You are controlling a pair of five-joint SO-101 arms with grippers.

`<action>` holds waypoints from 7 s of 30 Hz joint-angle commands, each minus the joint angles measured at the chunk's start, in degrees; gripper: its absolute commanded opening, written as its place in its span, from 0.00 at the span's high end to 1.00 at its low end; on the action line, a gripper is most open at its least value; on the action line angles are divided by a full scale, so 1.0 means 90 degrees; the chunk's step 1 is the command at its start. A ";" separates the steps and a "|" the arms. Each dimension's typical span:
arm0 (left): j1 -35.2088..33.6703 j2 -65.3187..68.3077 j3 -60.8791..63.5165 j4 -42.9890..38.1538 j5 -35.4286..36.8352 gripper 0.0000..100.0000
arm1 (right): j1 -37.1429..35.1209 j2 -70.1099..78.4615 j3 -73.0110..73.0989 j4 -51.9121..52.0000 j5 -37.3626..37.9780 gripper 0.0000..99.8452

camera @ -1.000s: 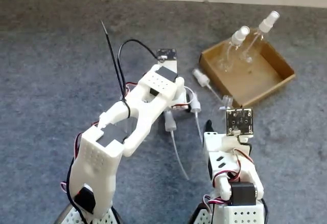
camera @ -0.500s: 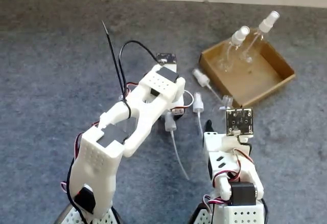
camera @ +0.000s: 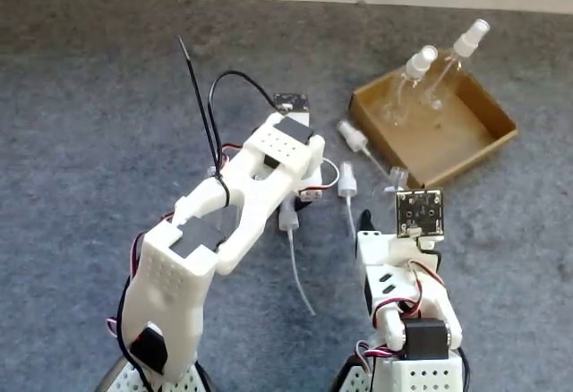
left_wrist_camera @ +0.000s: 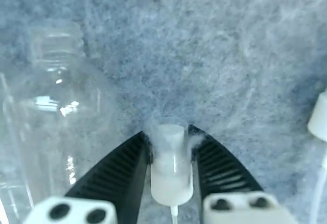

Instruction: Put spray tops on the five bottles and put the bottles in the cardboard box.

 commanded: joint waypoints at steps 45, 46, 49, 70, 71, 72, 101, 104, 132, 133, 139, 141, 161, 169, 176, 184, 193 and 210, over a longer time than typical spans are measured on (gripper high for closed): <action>-0.0835 -0.5836 -0.1802 0.1963 -0.2862 1.00 | -0.2447 -0.0073 0.0708 -0.3199 -0.0049 0.84; -0.0816 -0.5983 -0.1675 0.1866 -0.2862 1.00 | -0.2437 -0.0073 0.0816 -0.3385 -0.0049 0.84; -0.0806 -0.6481 -0.1245 0.1446 -0.2862 1.00 | -0.2437 -0.0073 0.1118 -0.3795 -0.0049 0.84; -0.0317 -1.0486 0.4860 -0.5089 -0.2852 1.00 | -0.2418 -0.0015 0.1382 -0.3932 0.0742 0.84; -0.0327 -1.0603 0.4860 -0.5089 -0.2852 1.00 | -0.2427 -0.0015 0.1382 -0.3853 0.0899 0.84; -0.0327 -1.0681 0.4860 -0.5099 -0.2852 1.00 | -0.2427 -0.0015 0.1382 -0.3785 0.1026 0.84; -0.1197 -1.1385 0.6090 -0.7433 -0.2823 1.00 | -0.3258 -0.0073 0.1392 -0.3316 0.1915 0.84; -0.1197 -1.1385 0.5846 -0.6916 -0.2833 1.00 | -0.3238 -0.0073 0.1392 -0.3316 0.1915 0.84; -0.1245 -1.0740 0.5377 -0.6418 -0.2823 1.00 | -0.3238 -0.0073 0.1392 -0.3306 0.1915 0.84; -0.1245 -1.0750 0.5377 -0.6466 -0.2823 1.00 | -0.3238 -0.0073 0.1392 -0.3306 0.1915 0.84; -0.1245 -1.0974 0.5377 -0.6496 -0.2813 1.00 | -0.3238 -0.0063 0.1392 -0.3306 0.1915 0.84; -0.1245 -1.1297 0.5436 -0.6505 -0.2813 1.00 | -0.3238 -0.0063 0.1392 -0.3306 0.1915 0.84; -0.1206 -1.0789 0.6081 -0.7199 -0.2842 1.00 | -0.3258 -0.0073 0.1392 -0.3316 0.1924 0.84; -0.1197 -1.0789 0.6071 -0.7131 -0.2842 1.00 | -0.3238 -0.0073 0.1392 -0.3316 0.1924 0.84; -0.1187 -1.0769 0.5299 -0.5773 -0.2833 1.00 | -0.3238 -0.0073 0.1392 -0.3316 0.1924 0.84; -0.0894 -1.0769 0.5368 -0.5695 -0.2842 1.00 | -0.3238 -0.0073 0.1392 -0.3316 0.1924 0.84; -0.1109 -1.0779 0.5280 -0.5646 -0.2901 1.00 | -0.3228 -0.0073 0.1392 -0.3316 0.1924 0.84; -0.1050 -1.0769 0.4860 -0.5128 -0.3155 1.00 | -0.3228 -0.0073 0.1392 -0.3316 0.1924 0.84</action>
